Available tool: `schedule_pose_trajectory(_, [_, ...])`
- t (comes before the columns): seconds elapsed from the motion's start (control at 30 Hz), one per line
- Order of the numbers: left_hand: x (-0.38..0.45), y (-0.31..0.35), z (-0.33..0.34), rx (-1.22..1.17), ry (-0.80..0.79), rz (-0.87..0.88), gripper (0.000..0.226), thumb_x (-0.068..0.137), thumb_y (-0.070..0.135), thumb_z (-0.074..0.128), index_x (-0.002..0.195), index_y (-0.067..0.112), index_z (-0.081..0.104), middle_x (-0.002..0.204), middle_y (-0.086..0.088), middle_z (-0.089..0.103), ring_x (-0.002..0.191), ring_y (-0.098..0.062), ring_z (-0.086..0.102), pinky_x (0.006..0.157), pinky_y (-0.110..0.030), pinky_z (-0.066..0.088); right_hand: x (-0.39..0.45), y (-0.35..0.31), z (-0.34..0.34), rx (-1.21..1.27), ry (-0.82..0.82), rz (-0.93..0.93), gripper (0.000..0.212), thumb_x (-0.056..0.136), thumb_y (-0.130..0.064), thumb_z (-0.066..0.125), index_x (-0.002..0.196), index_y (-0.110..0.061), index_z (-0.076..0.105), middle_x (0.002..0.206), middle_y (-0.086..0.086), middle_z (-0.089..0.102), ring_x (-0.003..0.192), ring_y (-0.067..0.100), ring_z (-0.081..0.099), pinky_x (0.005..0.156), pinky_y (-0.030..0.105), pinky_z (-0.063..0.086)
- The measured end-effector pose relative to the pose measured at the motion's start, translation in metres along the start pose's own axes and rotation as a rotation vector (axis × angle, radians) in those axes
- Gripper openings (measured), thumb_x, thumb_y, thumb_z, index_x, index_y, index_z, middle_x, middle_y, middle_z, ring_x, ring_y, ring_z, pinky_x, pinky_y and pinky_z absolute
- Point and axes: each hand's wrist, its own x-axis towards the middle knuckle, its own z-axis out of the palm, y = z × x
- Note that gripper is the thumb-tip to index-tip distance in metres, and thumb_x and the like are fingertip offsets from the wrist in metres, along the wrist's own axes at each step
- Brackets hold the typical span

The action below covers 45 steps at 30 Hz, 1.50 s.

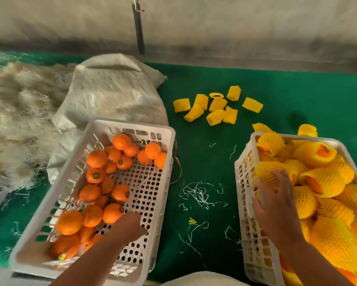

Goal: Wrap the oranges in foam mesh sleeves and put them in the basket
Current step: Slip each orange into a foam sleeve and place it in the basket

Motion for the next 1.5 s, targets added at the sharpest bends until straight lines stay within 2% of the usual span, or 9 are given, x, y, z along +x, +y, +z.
schedule_pose_trajectory(0.27, [0.028, -0.031, -0.052, 0.156, 0.385, -0.043, 0.042, 0.093, 0.007, 0.059, 0.132, 0.021, 0.049, 0.138, -0.005, 0.044, 0.126, -0.023, 0.047, 0.099, -0.037, 0.053, -0.003, 0.000, 0.012, -0.031, 0.023, -0.002, 0.053, 0.073, -0.012, 0.085, 0.124, -0.010, 0.071, 0.162, 0.016, 0.022, 0.158, 0.036, 0.010, 0.110, 0.067, 0.034])
schedule_pose_trajectory(0.5, [0.064, -0.062, -0.047, 0.189, 0.319, -0.058, 0.065, 0.085, 0.021, 0.075, 0.142, 0.024, 0.043, 0.153, -0.008, 0.041, 0.142, -0.030, 0.040, 0.099, -0.040, 0.054, 0.007, -0.006, 0.008, -0.001, 0.071, 0.016, 0.050, 0.069, -0.003, 0.087, 0.116, -0.011, 0.070, 0.154, 0.017, 0.032, 0.152, 0.040, 0.021, 0.111, 0.063, 0.031])
schedule_pose_trajectory(0.63, [0.061, -0.060, -0.046, 0.016, 0.292, -0.071, 0.065, 0.082, 0.036, 0.078, 0.139, 0.028, 0.047, 0.142, -0.001, 0.053, 0.131, -0.025, 0.050, 0.100, -0.038, 0.050, 0.016, -0.011, -0.002, 0.021, 0.109, 0.055, 0.049, 0.070, -0.003, 0.087, 0.115, -0.007, 0.070, 0.150, 0.018, 0.038, 0.146, 0.040, 0.030, 0.112, 0.061, 0.031])
schedule_pose_trajectory(0.77, [0.033, -0.042, -0.055, -0.421, 0.553, 0.007, 0.052, 0.076, 0.045, 0.085, 0.115, 0.040, 0.051, 0.111, 0.013, 0.059, 0.096, -0.007, 0.059, 0.080, -0.031, 0.055, 0.026, -0.020, -0.012, 0.044, 0.108, 0.168, 0.043, 0.078, -0.014, 0.085, 0.118, -0.016, 0.068, 0.151, 0.011, 0.039, 0.140, 0.037, 0.037, 0.110, 0.053, 0.030])
schedule_pose_trajectory(0.9, [0.003, 0.014, -0.094, -0.695, 0.823, 0.158, 0.067, 0.072, 0.053, 0.087, 0.123, 0.046, 0.044, 0.110, 0.021, 0.053, 0.090, 0.002, 0.060, 0.073, -0.020, 0.051, 0.056, -0.035, -0.023, 0.114, 0.096, 0.118, 0.040, 0.086, -0.020, 0.079, 0.121, -0.024, 0.063, 0.148, 0.006, 0.045, 0.138, 0.029, 0.041, 0.108, 0.044, 0.035])
schedule_pose_trajectory(1.03, [0.000, 0.083, -0.124, -0.781, 0.854, 0.297, 0.072, 0.071, 0.050, 0.090, 0.126, 0.042, 0.043, 0.114, 0.020, 0.053, 0.100, 0.002, 0.058, 0.078, -0.011, 0.044, 0.114, -0.053, -0.017, 0.171, 0.050, 0.045, 0.035, 0.092, -0.021, 0.074, 0.126, -0.019, 0.065, 0.144, 0.005, 0.051, 0.137, 0.023, 0.045, 0.109, 0.032, 0.039])
schedule_pose_trajectory(1.23, [0.034, 0.142, -0.127, -0.588, 0.630, 0.423, 0.076, 0.072, 0.058, 0.086, 0.129, 0.045, 0.037, 0.115, 0.025, 0.049, 0.088, 0.011, 0.056, 0.064, -0.003, 0.043, 0.220, -0.055, 0.019, 0.038, -0.272, 0.020, 0.046, 0.098, -0.034, 0.069, 0.139, -0.015, 0.060, 0.144, 0.007, 0.051, 0.136, 0.025, 0.047, 0.115, 0.041, 0.042])
schedule_pose_trajectory(1.33, [0.050, 0.147, -0.120, -0.483, 0.561, 0.475, 0.079, 0.072, 0.063, 0.082, 0.134, 0.046, 0.035, 0.119, 0.030, 0.043, 0.089, 0.007, 0.054, 0.073, -0.010, 0.046, 0.273, -0.040, 0.044, -0.143, -0.470, 0.088, 0.052, 0.099, -0.041, 0.064, 0.144, -0.017, 0.055, 0.143, 0.011, 0.049, 0.133, 0.029, 0.050, 0.110, 0.041, 0.046])
schedule_pose_trajectory(1.5, [0.062, 0.142, -0.120, -0.420, 0.576, 0.563, 0.089, 0.061, 0.054, 0.094, 0.131, 0.034, 0.043, 0.117, 0.023, 0.050, 0.076, -0.006, 0.060, 0.065, -0.004, 0.040, 0.359, 0.014, 0.081, -0.379, -0.806, 0.268, 0.045, 0.104, -0.033, 0.051, 0.145, -0.012, 0.052, 0.149, 0.016, 0.047, 0.134, 0.036, 0.050, 0.107, 0.047, 0.048])
